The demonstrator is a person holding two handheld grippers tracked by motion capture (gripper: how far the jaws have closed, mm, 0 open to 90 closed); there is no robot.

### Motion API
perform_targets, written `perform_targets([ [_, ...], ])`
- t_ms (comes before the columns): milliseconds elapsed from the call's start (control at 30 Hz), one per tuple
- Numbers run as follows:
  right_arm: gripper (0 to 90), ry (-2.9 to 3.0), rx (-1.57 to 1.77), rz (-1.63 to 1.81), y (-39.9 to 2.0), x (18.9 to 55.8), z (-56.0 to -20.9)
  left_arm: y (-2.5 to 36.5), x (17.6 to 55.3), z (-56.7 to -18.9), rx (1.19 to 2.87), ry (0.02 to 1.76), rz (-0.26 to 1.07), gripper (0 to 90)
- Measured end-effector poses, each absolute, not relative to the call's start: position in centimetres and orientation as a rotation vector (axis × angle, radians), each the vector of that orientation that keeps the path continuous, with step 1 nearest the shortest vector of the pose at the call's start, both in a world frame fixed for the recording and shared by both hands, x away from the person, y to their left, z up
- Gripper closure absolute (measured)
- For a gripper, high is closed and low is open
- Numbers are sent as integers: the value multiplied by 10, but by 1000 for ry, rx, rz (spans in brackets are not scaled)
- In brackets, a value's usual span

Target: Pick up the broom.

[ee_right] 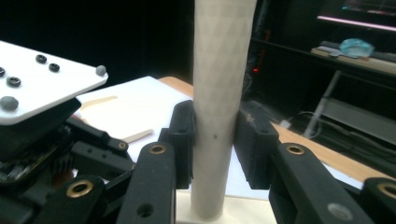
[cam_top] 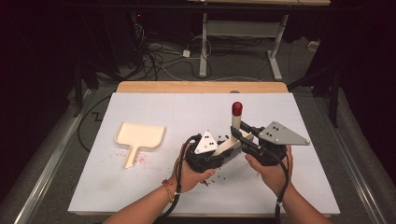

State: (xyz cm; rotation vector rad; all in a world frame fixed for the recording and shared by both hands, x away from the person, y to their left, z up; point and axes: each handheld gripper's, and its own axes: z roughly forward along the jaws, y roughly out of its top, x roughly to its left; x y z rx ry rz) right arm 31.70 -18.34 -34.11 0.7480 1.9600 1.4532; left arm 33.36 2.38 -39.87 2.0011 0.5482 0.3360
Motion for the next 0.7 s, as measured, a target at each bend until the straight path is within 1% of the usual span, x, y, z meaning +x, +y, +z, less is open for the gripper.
perform_targets([
  [67,696,1972,738,1469,-185,317,-342,29,333,-396,2037,525,350,651],
  [233,672,2077,635,1536,-190,320,-343,44,329,-394,2110,434,313,653],
  [267,657,2097,610,1531,-189,319,-343,46,328,-394,2128,414,303,653],
  [333,573,2155,520,1501,-188,315,-343,51,324,-394,2154,375,287,653],
  [367,573,2155,520,1501,-188,315,-343,54,322,-394,2170,351,281,653],
  [400,540,2172,490,1491,-188,315,-343,56,320,-394,2183,326,276,653],
  [433,541,2199,454,1500,-189,315,-343,59,318,-394,2192,304,269,653],
  [467,492,2294,414,1550,-194,320,-345,61,316,-394,2201,289,256,653],
  [500,492,2294,414,1550,-194,320,-345,63,314,-395,2203,280,239,653],
  [567,451,2402,364,1544,-198,325,-350,66,311,-397,2213,259,216,653],
  [667,427,2503,328,1506,-199,327,-357,71,310,-400,2220,234,183,653],
  [700,407,2550,310,1461,-197,328,-361,73,310,-400,2216,231,174,653],
])
